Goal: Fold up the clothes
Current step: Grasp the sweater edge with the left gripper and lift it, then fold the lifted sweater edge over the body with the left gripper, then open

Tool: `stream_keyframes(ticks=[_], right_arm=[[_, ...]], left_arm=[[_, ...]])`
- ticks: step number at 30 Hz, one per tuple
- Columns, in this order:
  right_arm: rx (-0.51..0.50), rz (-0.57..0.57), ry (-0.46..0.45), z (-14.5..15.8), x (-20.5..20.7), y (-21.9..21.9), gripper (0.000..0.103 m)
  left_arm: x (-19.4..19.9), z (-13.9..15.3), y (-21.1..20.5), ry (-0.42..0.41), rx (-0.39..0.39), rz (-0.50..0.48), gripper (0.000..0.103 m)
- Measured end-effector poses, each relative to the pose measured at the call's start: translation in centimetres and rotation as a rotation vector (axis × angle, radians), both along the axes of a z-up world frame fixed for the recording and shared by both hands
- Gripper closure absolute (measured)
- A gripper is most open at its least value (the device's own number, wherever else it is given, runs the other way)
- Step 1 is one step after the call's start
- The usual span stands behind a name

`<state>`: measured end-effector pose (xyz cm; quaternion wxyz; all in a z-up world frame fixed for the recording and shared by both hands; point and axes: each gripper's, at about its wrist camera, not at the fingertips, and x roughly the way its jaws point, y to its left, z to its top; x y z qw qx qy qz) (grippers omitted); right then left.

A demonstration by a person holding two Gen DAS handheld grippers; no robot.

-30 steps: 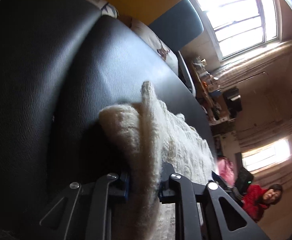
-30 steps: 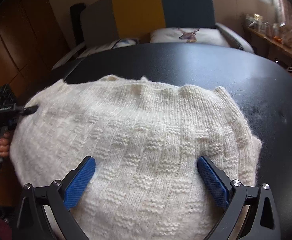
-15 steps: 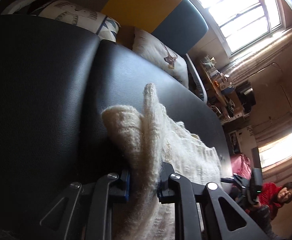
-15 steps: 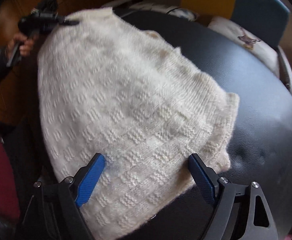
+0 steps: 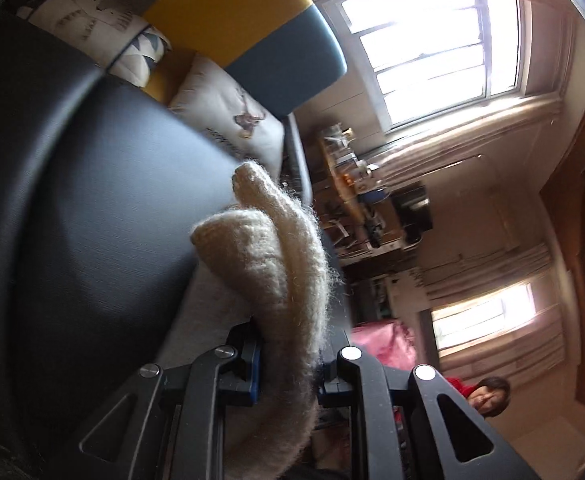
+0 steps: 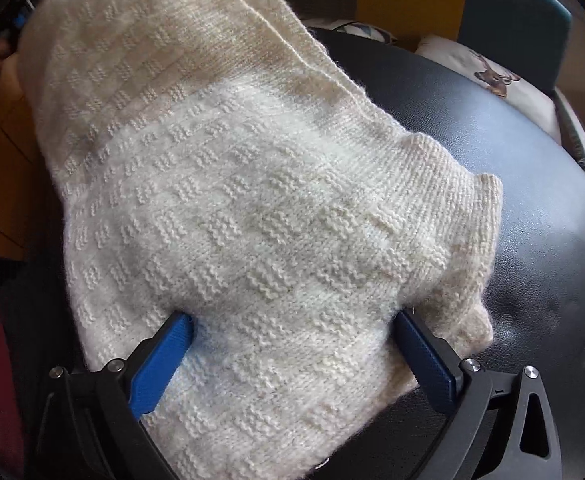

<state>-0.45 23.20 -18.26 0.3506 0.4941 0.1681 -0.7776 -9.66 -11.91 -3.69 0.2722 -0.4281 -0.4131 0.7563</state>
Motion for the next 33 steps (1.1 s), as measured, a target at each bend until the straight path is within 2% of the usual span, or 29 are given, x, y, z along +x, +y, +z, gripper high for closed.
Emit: stream_keyframes(ticks=[4, 11, 14, 20, 23, 26, 29, 31, 33], right_arm=[[-0.037, -0.019, 0.027, -0.2, 0.6, 0.6, 0.001], [-0.118, -0.026, 0.068, -0.8, 1.9, 2.3, 0.000], [-0.154, -0.026, 0.079, -1.1, 2.7, 2.9, 0.000], [-0.222, -0.025, 0.099, -1.0, 3.0, 2.7, 0.000], [-0.250, -0.026, 0.111, -0.9, 3.1, 2.4, 0.000], [-0.263, -0.022, 0.122, -0.9, 3.3, 2.6, 0.000], [-0.255, -0.006, 0.142, -0.7, 3.9, 2.8, 0.000], [-0.248, -0.001, 0.150, -0.4, 4.5, 3.0, 0.000], [-0.235, -0.005, 0.152, -0.1, 5.1, 3.4, 0.000]], left_arm=[[-0.2, 1.6, 4.1, -0.008, 0.024, 0.022, 0.086], [-0.1, 1.7, 11.8, -0.052, 0.012, 0.030, 0.086], [0.2, 0.1, 14.9, -0.098, 0.005, 0.020, 0.086], [-0.7, -4.2, 20.0, -0.202, -0.076, 0.017, 0.086], [-0.9, -6.6, 21.5, -0.290, -0.079, 0.007, 0.084], [-0.6, -7.3, 23.0, -0.363, -0.064, -0.044, 0.081], [0.2, -5.5, 23.5, -0.350, -0.013, -0.097, 0.081], [0.8, -4.0, 23.7, -0.324, 0.057, -0.144, 0.081], [1.3, -2.1, 23.6, -0.275, 0.075, -0.173, 0.081]])
